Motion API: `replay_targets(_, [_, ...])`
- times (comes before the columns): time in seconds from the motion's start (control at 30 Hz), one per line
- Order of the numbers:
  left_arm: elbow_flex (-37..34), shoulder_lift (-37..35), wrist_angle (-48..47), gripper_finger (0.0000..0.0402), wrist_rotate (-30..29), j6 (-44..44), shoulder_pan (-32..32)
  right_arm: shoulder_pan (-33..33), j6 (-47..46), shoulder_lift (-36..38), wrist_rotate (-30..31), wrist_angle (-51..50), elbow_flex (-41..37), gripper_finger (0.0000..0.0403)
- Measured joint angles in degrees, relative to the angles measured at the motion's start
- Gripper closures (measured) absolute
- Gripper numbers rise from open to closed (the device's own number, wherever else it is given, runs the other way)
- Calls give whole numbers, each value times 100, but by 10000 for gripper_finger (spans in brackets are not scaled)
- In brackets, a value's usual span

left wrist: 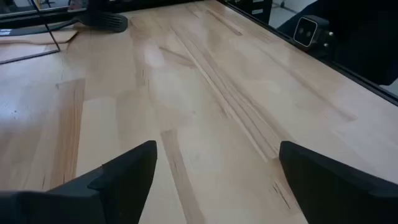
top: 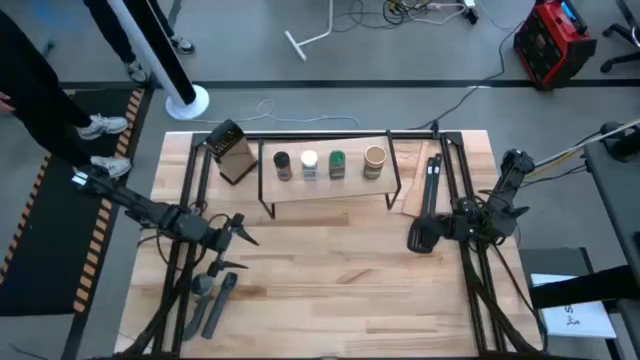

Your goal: Shelf spices

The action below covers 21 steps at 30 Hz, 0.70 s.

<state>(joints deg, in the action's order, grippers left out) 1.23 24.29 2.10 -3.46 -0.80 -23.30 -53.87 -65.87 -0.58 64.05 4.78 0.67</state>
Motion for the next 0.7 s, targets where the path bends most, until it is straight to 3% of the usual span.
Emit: replay_targets(0.7, [0,0,-1,74,0,2,1,1,1,1,2,2,0,119])
